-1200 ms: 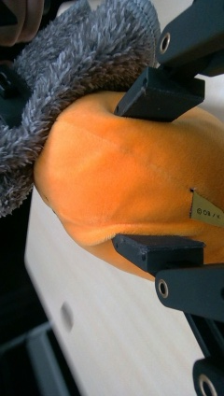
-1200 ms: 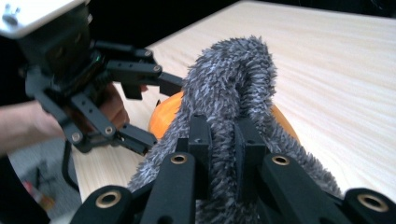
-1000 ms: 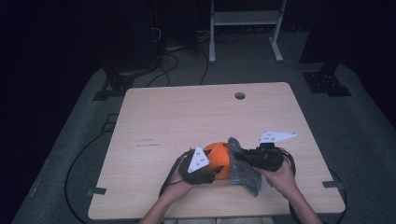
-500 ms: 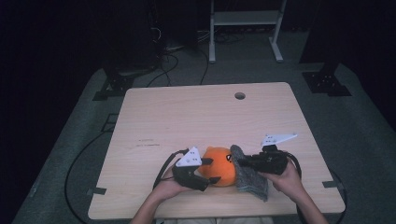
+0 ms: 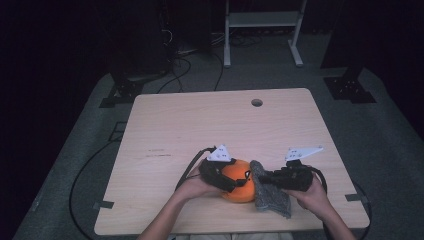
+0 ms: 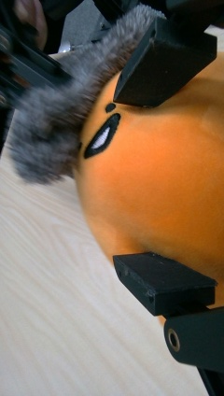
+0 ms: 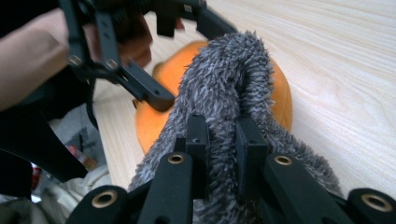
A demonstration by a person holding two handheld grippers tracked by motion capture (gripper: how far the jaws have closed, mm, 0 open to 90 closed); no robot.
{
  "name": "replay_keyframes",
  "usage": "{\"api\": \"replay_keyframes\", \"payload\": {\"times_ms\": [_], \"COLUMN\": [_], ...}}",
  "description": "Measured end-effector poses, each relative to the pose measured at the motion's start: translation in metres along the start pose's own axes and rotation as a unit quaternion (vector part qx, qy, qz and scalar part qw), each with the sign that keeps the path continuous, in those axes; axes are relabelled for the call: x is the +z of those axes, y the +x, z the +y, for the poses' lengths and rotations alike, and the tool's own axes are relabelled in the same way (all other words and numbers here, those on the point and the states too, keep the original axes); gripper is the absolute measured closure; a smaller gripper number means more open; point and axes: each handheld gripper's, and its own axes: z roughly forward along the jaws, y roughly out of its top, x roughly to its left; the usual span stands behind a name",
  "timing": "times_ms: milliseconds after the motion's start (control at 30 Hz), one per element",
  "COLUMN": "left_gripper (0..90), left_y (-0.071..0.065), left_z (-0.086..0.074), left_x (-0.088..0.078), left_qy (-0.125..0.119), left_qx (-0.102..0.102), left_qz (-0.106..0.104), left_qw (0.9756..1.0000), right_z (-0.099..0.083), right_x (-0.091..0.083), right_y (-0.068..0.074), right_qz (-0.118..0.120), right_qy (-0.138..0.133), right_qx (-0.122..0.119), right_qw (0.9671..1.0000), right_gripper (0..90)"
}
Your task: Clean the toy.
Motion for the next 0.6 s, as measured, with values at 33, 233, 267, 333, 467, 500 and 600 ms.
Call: {"api": "replay_keyframes", "payload": {"times_ms": [33, 233, 267, 333, 467, 500, 600], "left_gripper": [20.4, 48.1, 49.5, 51.8, 55.3, 55.4, 55.7], "left_y": [-0.001, -0.010, -0.012, -0.015, -0.021, -0.022, -0.023], "left_z": [-0.001, -0.007, -0.008, -0.007, -0.006, -0.006, -0.007], "left_x": [0.000, 0.000, 0.000, -0.002, -0.009, -0.010, -0.010], "left_qy": [0.005, 0.005, -0.001, -0.010, -0.035, -0.039, -0.047], "left_qx": [0.004, 0.034, 0.034, 0.036, 0.029, 0.028, 0.028], "left_qz": [-0.003, 0.034, 0.041, 0.053, 0.061, 0.065, 0.070], "left_qw": [1.0000, 0.9988, 0.9986, 0.9979, 0.9971, 0.9967, 0.9961], "right_z": [0.000, -0.003, -0.004, -0.005, -0.008, -0.009, -0.013], "right_x": [-0.002, -0.016, -0.018, -0.022, -0.036, -0.040, -0.053], "right_y": [-0.001, -0.004, -0.005, -0.006, -0.015, -0.017, -0.031], "right_qz": [0.002, -0.003, -0.012, -0.024, -0.056, -0.066, -0.101], "right_qy": [-0.004, -0.027, -0.029, -0.031, -0.033, -0.033, -0.037], "right_qx": [0.002, 0.014, 0.015, 0.016, 0.020, 0.021, 0.030], "right_qw": [1.0000, 0.9995, 0.9994, 0.9991, 0.9977, 0.9971, 0.9937], "right_gripper": [77.7, 77.4, 77.4, 77.3, 77.2, 77.1, 76.7]}}
